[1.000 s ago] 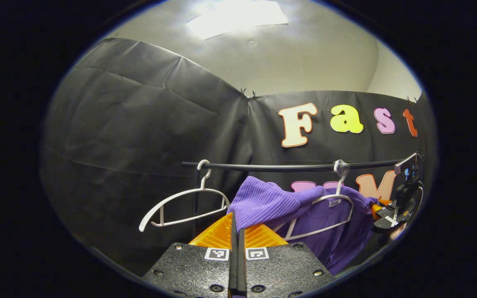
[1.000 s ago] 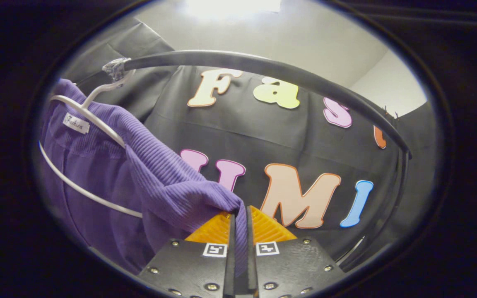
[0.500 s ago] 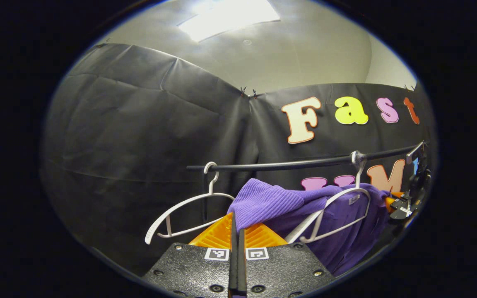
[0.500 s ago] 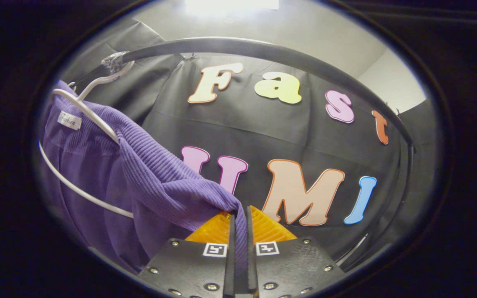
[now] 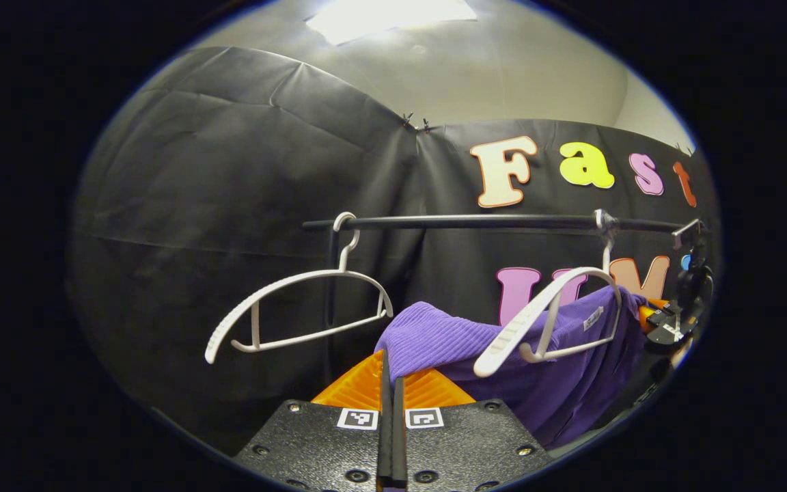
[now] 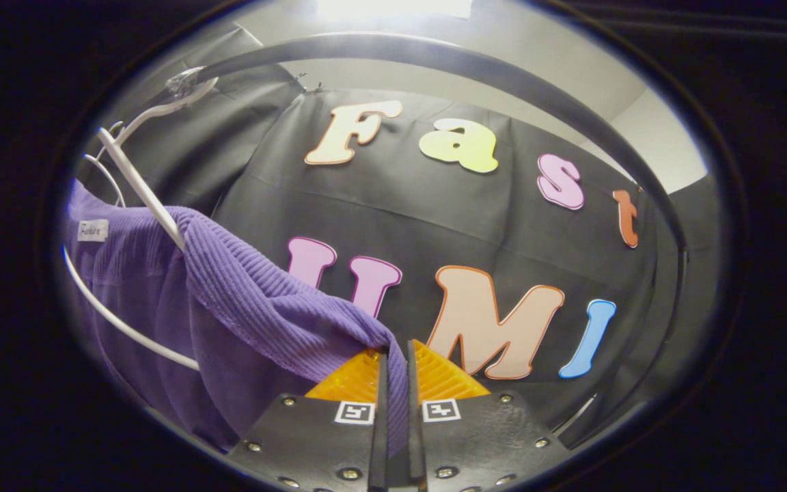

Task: Grasp the clothes on the hanger with both hands and then place them into the laundry hamper below.

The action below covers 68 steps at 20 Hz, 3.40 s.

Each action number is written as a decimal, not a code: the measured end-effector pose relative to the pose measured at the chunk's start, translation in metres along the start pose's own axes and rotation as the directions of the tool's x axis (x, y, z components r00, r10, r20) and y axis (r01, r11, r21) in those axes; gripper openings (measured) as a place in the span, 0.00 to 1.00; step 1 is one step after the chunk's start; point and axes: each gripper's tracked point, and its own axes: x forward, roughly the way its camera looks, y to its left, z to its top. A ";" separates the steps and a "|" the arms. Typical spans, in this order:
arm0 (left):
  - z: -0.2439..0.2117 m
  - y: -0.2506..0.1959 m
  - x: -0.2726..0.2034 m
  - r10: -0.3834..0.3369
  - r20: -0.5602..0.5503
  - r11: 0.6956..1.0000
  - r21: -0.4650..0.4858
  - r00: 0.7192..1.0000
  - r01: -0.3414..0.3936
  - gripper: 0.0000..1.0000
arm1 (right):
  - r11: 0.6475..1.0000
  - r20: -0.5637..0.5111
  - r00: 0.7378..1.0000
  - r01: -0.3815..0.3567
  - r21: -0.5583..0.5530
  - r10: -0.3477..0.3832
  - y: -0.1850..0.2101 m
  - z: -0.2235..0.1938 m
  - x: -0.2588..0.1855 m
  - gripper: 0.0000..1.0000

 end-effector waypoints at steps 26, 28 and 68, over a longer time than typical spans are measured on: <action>-0.063 -0.059 -0.023 -0.096 -0.104 0.995 0.018 0.990 0.099 0.01 | 1.000 -0.194 0.981 -0.019 -0.021 0.014 -0.019 -0.096 -0.032 0.11; -0.068 -0.066 -0.027 -0.116 -0.117 0.993 0.020 0.986 0.119 0.01 | 0.999 -0.208 0.977 -0.048 -0.001 0.047 -0.010 -0.103 -0.041 0.11; -0.242 -0.240 -0.007 -0.498 -0.542 0.819 -0.038 0.677 0.572 0.00 | 0.933 -0.537 0.770 -0.342 0.110 0.345 0.113 -0.233 -0.200 0.11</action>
